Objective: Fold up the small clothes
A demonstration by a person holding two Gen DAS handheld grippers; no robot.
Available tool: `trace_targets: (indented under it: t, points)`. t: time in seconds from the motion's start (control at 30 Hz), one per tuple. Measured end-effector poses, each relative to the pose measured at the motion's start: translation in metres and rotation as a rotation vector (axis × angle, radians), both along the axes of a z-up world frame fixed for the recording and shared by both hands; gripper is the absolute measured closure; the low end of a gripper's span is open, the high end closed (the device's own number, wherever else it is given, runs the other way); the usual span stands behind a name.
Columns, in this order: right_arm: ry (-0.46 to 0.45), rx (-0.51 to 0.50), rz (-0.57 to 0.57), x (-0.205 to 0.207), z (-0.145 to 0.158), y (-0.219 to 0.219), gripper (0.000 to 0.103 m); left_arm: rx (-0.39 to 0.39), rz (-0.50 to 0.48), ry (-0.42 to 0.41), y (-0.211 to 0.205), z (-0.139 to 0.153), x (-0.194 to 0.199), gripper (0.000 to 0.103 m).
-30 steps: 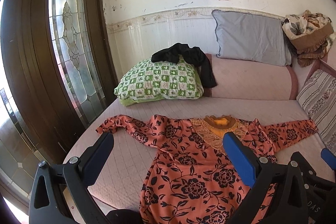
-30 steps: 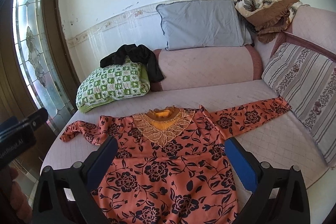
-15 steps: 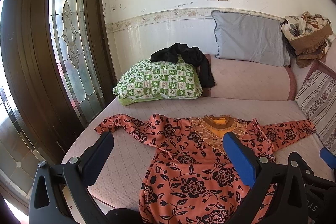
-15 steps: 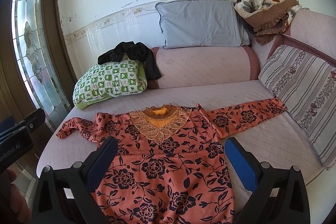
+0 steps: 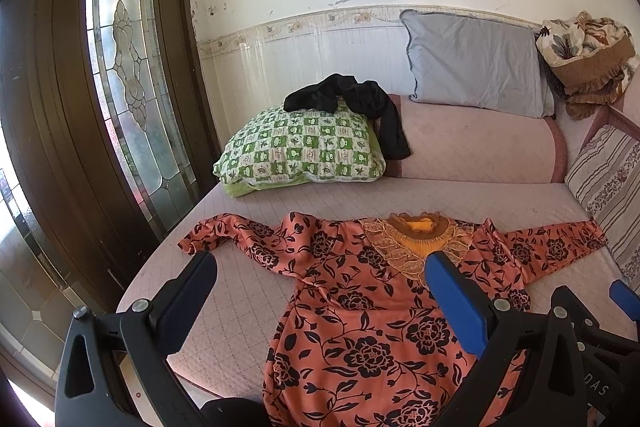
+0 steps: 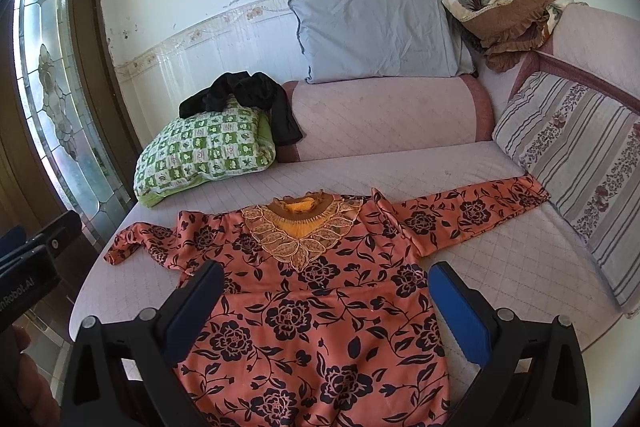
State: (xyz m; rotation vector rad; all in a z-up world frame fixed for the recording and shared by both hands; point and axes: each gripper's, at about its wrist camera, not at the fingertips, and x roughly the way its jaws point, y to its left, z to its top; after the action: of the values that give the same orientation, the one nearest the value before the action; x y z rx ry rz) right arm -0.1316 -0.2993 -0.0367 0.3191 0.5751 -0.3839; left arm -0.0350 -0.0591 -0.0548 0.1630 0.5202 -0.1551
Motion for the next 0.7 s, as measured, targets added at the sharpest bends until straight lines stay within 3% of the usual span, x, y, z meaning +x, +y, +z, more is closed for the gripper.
trace_targets:
  t: [0.33,0.43,0.57,0.63,0.7]
  points:
    - [0.002,0.012,-0.011,0.010,-0.008,-0.009,0.000,0.021,-0.009,0.022,-0.011,-0.012,0.015,0.000]
    - [-0.025,0.033,-0.004,0.017,-0.015,-0.028,0.000,-0.001,-0.056,0.078,-0.018,-0.027,0.037,0.000]
    - [-0.101,0.188,-0.002,0.033,-0.051,-0.093,0.000,-0.027,-0.132,0.252,-0.035,-0.081,0.098,0.000]
    - [-0.131,0.297,-0.064,0.041,-0.079,-0.145,0.000,-0.019,-0.136,0.354,-0.044,-0.117,0.129,0.000]
    - [-0.133,0.389,-0.190,0.046,-0.113,-0.209,0.000,0.006,-0.107,0.401,-0.052,-0.150,0.156,0.000]
